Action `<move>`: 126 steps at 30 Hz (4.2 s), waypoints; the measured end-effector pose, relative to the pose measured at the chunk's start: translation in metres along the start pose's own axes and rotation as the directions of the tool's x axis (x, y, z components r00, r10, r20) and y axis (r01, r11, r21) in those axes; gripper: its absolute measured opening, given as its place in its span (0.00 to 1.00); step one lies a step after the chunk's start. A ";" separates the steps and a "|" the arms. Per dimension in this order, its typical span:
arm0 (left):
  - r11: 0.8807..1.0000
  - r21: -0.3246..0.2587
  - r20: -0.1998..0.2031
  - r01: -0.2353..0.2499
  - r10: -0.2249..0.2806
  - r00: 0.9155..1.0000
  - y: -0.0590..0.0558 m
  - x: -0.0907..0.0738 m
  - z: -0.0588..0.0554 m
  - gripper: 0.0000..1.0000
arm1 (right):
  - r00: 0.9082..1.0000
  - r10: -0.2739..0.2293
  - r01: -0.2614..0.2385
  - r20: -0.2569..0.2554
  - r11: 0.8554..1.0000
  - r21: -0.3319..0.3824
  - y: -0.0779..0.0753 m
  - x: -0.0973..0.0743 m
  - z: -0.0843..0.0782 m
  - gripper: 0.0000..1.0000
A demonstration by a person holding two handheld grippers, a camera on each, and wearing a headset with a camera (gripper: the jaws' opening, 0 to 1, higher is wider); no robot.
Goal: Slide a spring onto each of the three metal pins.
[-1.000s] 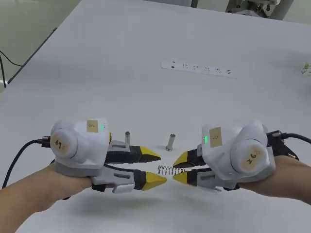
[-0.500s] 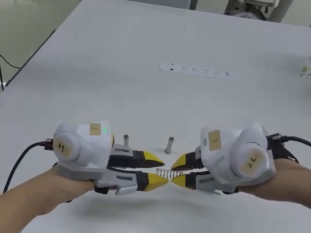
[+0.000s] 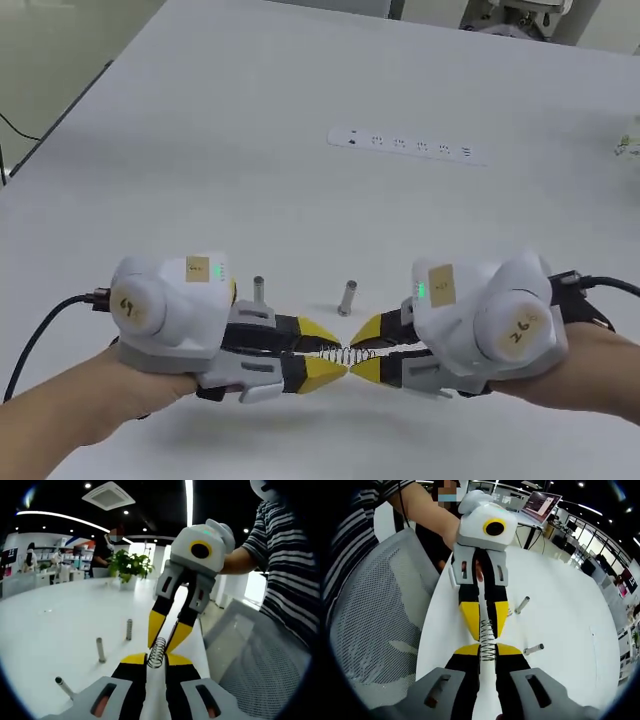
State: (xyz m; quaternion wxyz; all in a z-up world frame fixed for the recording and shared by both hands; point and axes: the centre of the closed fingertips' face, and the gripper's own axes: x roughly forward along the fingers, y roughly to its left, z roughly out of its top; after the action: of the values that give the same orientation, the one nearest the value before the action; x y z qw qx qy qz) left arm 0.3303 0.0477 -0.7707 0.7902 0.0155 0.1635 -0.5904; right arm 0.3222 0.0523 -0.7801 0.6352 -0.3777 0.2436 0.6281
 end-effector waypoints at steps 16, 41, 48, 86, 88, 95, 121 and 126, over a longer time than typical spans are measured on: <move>1.000 0.018 0.001 0.022 -0.022 1.000 -0.004 0.000 0.001 0.02 | 1.000 0.001 -0.001 0.003 1.000 0.004 0.000 -0.001 -0.001 0.08; 0.998 0.024 -0.023 0.061 -0.061 0.998 -0.011 0.000 -0.001 0.02 | 1.000 0.017 -0.017 0.003 1.000 0.026 0.007 -0.001 -0.019 0.08; 0.998 0.016 -0.035 0.068 -0.067 0.997 -0.013 -0.001 -0.004 0.02 | 1.000 0.017 -0.017 0.025 1.000 -0.003 0.011 0.000 -0.016 0.07; 0.997 0.068 -0.075 0.048 -0.042 0.996 -0.011 0.009 -0.007 0.02 | 0.982 0.008 -0.017 0.191 0.999 0.041 0.008 -0.015 0.047 0.07; 0.997 0.067 -0.075 0.048 -0.043 0.996 -0.012 0.009 -0.007 0.02 | 0.981 0.006 -0.015 0.194 0.999 0.044 0.008 -0.015 0.047 0.07; 0.997 0.068 -0.079 0.043 -0.038 0.996 -0.012 0.007 -0.008 0.03 | 0.980 0.009 -0.021 0.198 0.998 0.059 0.008 -0.015 0.047 0.06; 0.999 0.050 -0.074 0.011 -0.007 0.997 -0.008 0.005 -0.007 0.07 | 0.982 -0.001 -0.011 0.188 0.998 0.066 0.005 -0.015 0.044 0.06; 0.999 0.053 -0.080 -0.001 0.006 0.997 -0.005 0.003 -0.008 0.10 | 0.982 -0.004 -0.008 0.188 0.998 0.064 0.004 -0.014 0.045 0.06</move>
State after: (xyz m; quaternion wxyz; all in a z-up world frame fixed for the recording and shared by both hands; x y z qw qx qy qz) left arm 0.3244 0.0449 -0.7780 0.7833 0.0605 0.1793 -0.5921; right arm 0.3091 0.0781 -0.7429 0.6666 -0.2959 0.2030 0.6533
